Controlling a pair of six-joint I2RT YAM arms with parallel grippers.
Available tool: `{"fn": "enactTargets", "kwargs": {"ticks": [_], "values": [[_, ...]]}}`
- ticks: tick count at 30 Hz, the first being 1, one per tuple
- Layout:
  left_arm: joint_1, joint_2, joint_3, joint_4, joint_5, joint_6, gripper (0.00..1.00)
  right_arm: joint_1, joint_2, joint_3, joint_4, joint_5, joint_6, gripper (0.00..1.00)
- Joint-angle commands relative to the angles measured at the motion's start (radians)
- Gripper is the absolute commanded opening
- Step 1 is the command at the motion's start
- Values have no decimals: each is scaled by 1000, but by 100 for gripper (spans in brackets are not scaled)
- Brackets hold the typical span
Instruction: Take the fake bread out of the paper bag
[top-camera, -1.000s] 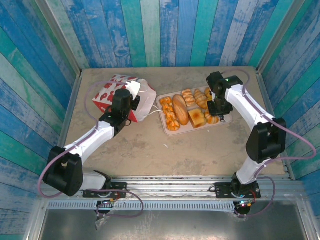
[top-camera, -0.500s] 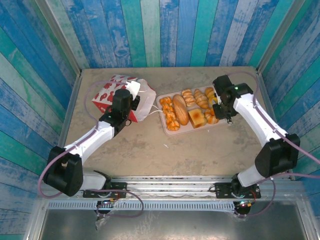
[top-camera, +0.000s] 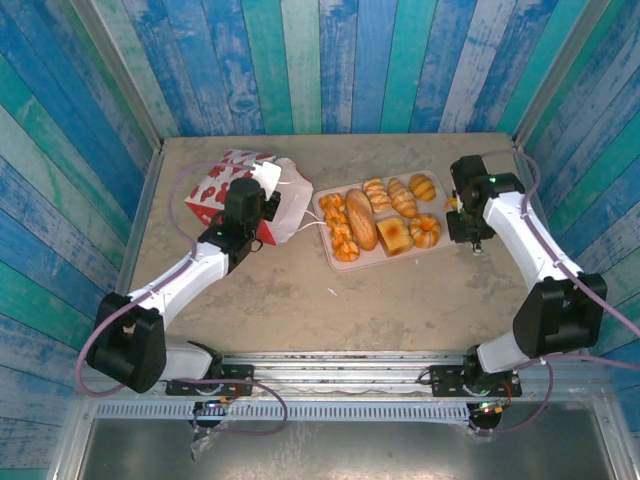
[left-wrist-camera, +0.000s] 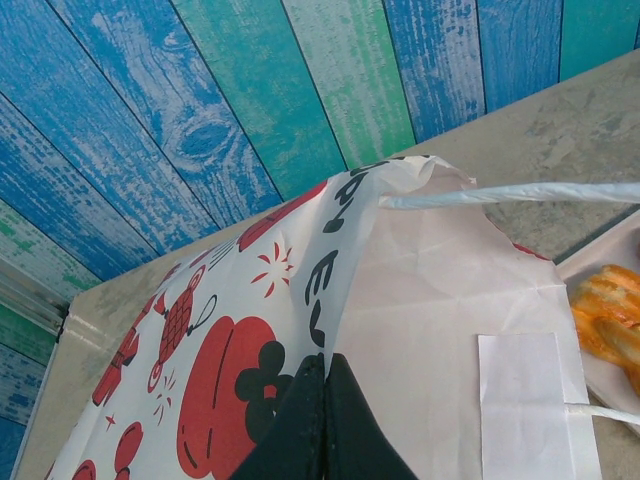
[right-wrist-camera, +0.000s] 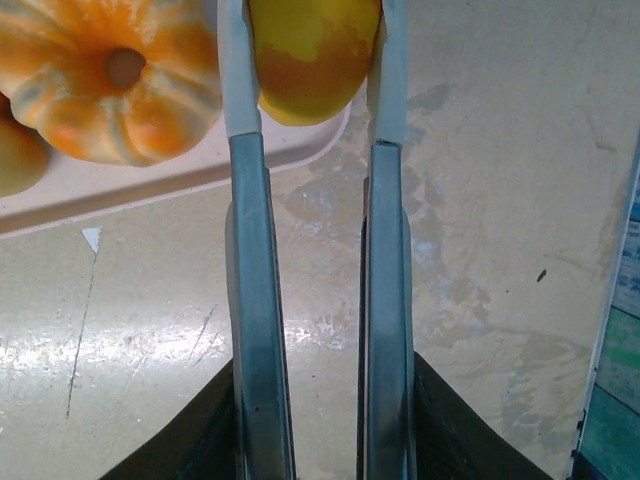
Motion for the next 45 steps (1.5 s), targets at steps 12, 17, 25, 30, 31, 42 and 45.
{"fn": "enactTargets", "kwargs": {"ticks": [12,17,25,30,31,42,45], "values": [[-3,-44,26,8,13,-17,0,-4,90,-28,15,-46,15,48],[-2,-40,36,1,16,-18,0,-4,83,-13,15,-71,17,50],[-2,-36,48,-5,25,-22,0,-6,25,42,13,-100,38,49],[-2,-37,50,-3,33,-26,0,-13,14,80,12,-73,78,48],[-2,-36,50,-1,33,-25,0,-23,19,85,12,-69,91,46],[-2,-34,50,-4,39,-25,0,-107,136,102,12,-50,114,32],[-2,-32,48,-1,39,-26,0,-107,166,115,31,-68,90,31]]}}
